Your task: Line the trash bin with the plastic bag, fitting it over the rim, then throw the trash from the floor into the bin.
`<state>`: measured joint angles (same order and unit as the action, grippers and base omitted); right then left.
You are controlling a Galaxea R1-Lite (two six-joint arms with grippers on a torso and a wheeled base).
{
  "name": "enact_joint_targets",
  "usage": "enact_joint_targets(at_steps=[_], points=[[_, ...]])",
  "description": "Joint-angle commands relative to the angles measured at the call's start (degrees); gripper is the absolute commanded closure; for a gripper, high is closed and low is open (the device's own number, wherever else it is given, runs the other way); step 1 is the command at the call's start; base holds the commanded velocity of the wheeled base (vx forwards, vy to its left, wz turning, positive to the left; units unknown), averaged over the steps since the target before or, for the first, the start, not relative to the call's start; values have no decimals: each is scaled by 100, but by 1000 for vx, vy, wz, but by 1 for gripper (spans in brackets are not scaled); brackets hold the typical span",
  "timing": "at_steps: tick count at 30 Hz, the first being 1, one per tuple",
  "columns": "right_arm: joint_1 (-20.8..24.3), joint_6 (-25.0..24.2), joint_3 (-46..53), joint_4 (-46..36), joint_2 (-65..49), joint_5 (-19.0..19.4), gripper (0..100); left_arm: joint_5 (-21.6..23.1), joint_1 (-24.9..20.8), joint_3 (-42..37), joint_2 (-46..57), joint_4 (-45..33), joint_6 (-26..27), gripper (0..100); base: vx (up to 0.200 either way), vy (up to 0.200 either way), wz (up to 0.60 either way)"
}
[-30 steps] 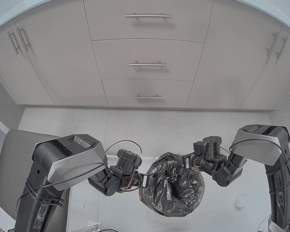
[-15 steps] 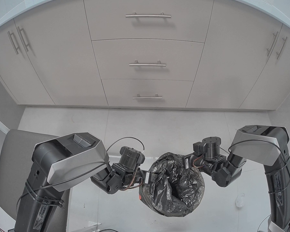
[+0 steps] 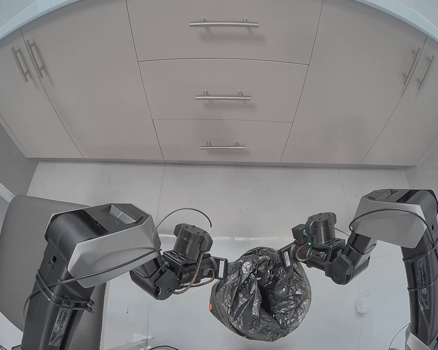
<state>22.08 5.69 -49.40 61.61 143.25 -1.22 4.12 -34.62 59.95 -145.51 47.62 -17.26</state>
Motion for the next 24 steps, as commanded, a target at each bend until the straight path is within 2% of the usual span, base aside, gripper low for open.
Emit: enact_joint_targets(at_steps=[1,5,11,14,16,17,18,24], points=[[-90,239,27,-211,-25,8,0,-8,-1,-1,5,-7,4,0,0,0,0],[-107,239,-44,-211,-25,8,0,-8,-1,-1,-4,-7,12,0,0,0,0],[-221,2,-70,290,-166,-36,0,-8,-1,8,-13,-7,12,0,0,0,0],[-274,2,141,220,-430,148,0,-8,-1,8,-13,-7,12,0,0,0,0],[-265,64,361,79,-597,509,0,-8,-1,8,-13,-7,12,0,0,0,0],[-265,81,396,44,-614,561,0,-8,-1,8,-13,-7,12,0,0,0,0],[-274,318,492,-264,-764,816,0,-8,-1,8,-13,-7,12,0,0,0,0],[-292,591,440,-791,-641,887,0,-8,-1,8,-13,-7,12,0,0,0,0]])
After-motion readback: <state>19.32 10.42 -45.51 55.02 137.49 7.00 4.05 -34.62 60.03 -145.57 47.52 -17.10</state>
